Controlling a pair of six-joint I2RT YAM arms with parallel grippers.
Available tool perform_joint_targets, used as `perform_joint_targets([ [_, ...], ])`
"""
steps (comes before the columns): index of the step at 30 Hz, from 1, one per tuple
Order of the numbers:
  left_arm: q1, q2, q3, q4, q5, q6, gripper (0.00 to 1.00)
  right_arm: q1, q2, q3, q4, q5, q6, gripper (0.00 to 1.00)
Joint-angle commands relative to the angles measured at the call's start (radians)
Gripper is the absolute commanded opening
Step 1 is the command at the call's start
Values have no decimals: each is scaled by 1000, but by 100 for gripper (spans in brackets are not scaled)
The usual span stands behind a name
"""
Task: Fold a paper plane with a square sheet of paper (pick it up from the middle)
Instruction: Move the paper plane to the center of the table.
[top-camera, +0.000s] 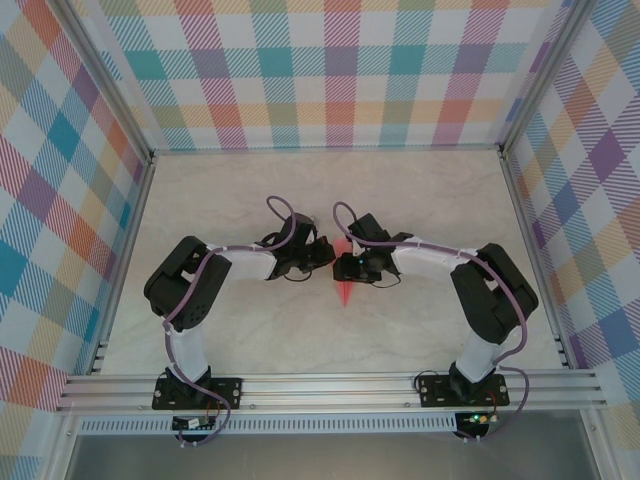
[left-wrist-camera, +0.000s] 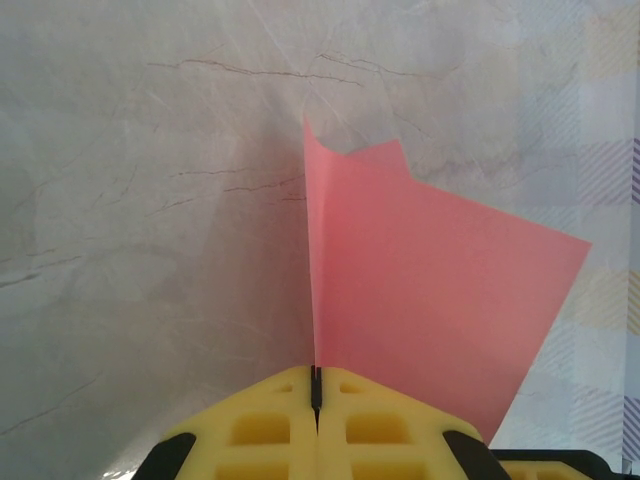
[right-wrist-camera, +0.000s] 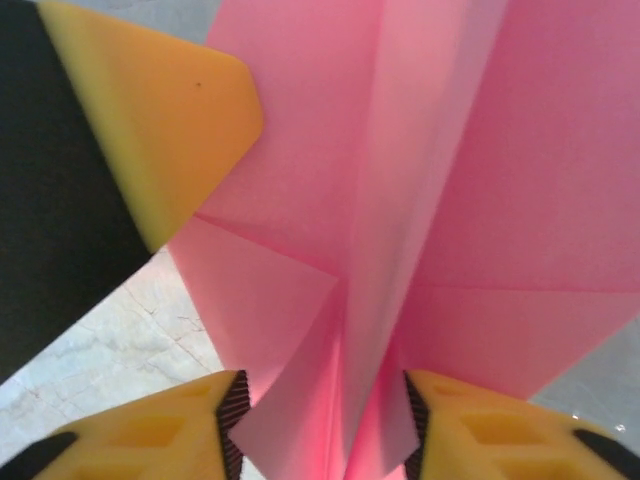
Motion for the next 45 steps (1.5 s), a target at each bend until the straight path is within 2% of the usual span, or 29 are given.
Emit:
perform_joint_targets([
  [1, 17, 7, 0, 19, 13, -10, 0, 8, 17, 25, -26, 21, 10, 36],
  [5, 18, 5, -3, 19, 11, -9, 0, 9, 25, 27, -32, 35, 22, 27],
  [11, 20, -9, -9, 21, 5, -10, 4, 9, 45, 41, -40, 38, 38, 23],
  [14, 24, -29, -15, 10, -4, -16, 8, 9, 39, 42, -42, 44, 45, 19],
  [18, 39, -96, -37, -32, -41, -16, 23, 11, 15, 44, -68, 80, 50, 11],
  [21, 57, -170, -71, -105, -112, -10, 34, 12, -1, 52, -111, 115, 38, 8],
  [25, 68, -296, -90, -300, -325, 13, 51, 25, -3, 87, -206, 207, 30, 6],
  [29, 78, -379, -92, -460, -469, 24, 59, 57, 35, 139, -289, 295, 35, 6],
  [34, 88, -442, -116, -515, -534, 24, 63, 89, 82, 198, -341, 367, 48, 7],
  [45, 103, -454, -135, -515, -528, 15, 65, 120, 182, 273, -389, 418, 54, 12],
])
